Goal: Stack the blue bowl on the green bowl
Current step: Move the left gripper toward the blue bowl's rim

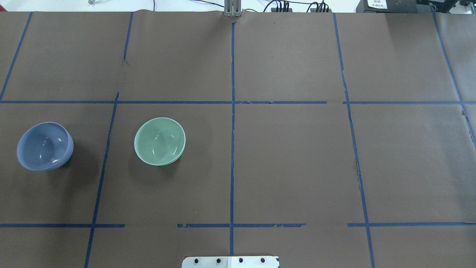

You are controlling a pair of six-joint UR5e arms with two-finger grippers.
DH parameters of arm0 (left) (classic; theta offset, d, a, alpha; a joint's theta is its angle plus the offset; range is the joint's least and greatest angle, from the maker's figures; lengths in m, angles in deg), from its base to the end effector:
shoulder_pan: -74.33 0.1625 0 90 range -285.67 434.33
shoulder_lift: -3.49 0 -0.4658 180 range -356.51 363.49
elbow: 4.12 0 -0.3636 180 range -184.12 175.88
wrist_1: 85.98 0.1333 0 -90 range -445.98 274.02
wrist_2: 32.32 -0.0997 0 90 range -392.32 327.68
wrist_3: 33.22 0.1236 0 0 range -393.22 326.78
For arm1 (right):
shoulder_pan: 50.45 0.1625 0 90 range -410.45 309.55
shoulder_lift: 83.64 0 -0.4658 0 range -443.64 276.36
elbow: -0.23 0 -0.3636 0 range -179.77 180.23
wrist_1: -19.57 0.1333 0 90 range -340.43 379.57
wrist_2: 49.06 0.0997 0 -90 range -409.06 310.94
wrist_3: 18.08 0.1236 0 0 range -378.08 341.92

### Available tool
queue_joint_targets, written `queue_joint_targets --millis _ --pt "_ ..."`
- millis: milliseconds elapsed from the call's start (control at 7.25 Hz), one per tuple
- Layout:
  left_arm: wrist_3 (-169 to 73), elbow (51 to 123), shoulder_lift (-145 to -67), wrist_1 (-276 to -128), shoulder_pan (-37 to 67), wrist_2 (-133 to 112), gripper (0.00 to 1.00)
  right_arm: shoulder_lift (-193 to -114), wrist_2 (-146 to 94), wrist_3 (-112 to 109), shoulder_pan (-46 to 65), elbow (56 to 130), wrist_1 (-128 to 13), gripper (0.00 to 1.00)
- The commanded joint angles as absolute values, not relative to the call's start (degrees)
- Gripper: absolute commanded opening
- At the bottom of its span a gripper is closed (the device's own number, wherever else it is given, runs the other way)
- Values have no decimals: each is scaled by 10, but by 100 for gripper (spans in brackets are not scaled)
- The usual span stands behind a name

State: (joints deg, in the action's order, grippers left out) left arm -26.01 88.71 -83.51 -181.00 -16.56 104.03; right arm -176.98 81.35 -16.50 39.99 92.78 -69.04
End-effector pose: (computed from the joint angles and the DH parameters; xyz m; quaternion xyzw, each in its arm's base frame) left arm -0.0508 -0.4450 0.7053 0.0666 0.3895 0.0673 0.9162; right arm 0.0565 -0.4367 0.7256 0.0015 -0.3454 0.0147 0.9383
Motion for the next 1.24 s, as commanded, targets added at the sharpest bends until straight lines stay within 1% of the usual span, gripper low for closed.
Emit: queue_joint_targets --millis 0,276,690,966,1103 --pt "-257 888 -834 -1810 -166 1042 100 -1770 813 -165 400 928 -690 100" --pt "-257 885 -835 -1815 -166 1045 100 -1770 814 -165 400 928 -690 100" --pt "-268 911 -879 -1825 -159 1048 100 -1770 814 -165 400 928 -691 100" --pt "-430 943 -886 -1839 -110 1045 100 -1770 813 -165 400 928 -690 100" --pt "-517 945 -879 -1892 -57 1041 100 -1770 813 -165 400 928 -691 100"
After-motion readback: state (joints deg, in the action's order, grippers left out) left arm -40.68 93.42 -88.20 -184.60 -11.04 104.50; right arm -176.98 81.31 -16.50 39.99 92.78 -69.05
